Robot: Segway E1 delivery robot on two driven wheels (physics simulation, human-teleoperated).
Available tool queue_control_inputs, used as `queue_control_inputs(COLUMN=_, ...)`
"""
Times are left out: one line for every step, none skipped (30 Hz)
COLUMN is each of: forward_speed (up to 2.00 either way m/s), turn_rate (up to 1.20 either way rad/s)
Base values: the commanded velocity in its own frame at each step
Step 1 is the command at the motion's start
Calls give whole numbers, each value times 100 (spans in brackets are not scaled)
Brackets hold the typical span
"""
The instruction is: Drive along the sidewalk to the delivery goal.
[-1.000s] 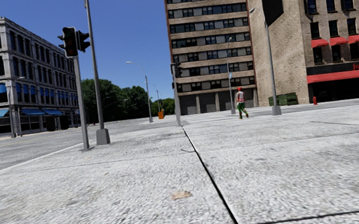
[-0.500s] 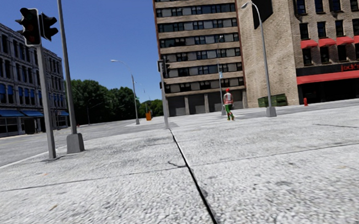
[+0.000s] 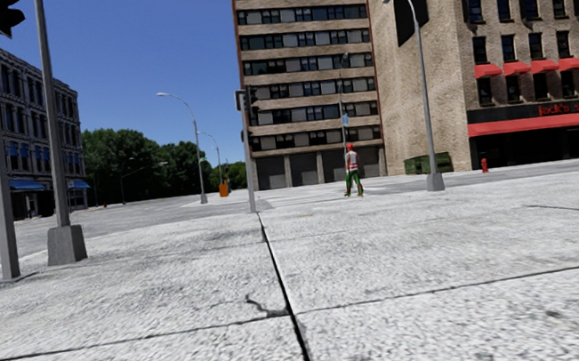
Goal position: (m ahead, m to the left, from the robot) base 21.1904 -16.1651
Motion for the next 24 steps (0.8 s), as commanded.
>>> queue_control_inputs(forward_speed=200, turn_rate=0)
queue_control_inputs(forward_speed=200, turn_rate=0)
queue_control_inputs(forward_speed=200, turn_rate=0)
queue_control_inputs(forward_speed=200, turn_rate=0)
queue_control_inputs(forward_speed=200, turn_rate=0)
queue_control_inputs(forward_speed=200, turn_rate=0)
queue_control_inputs(forward_speed=200, turn_rate=0)
queue_control_inputs(forward_speed=200, turn_rate=0)
queue_control_inputs(forward_speed=200, turn_rate=0)
queue_control_inputs(forward_speed=200, turn_rate=0)
queue_control_inputs(forward_speed=200, turn_rate=0)
queue_control_inputs(forward_speed=200, turn_rate=0)
queue_control_inputs(forward_speed=200, turn_rate=0)
queue_control_inputs(forward_speed=200, turn_rate=0)
queue_control_inputs(forward_speed=200, turn_rate=0)
queue_control_inputs(forward_speed=200, turn_rate=0)
queue_control_inputs(forward_speed=200, turn_rate=0)
queue_control_inputs(forward_speed=200, turn_rate=0)
queue_control_inputs(forward_speed=200, turn_rate=0)
queue_control_inputs(forward_speed=200, turn_rate=0)
queue_control_inputs(forward_speed=200, turn_rate=0)
queue_control_inputs(forward_speed=200, turn_rate=0)
queue_control_inputs(forward_speed=200, turn_rate=-6)
queue_control_inputs(forward_speed=200, turn_rate=-8)
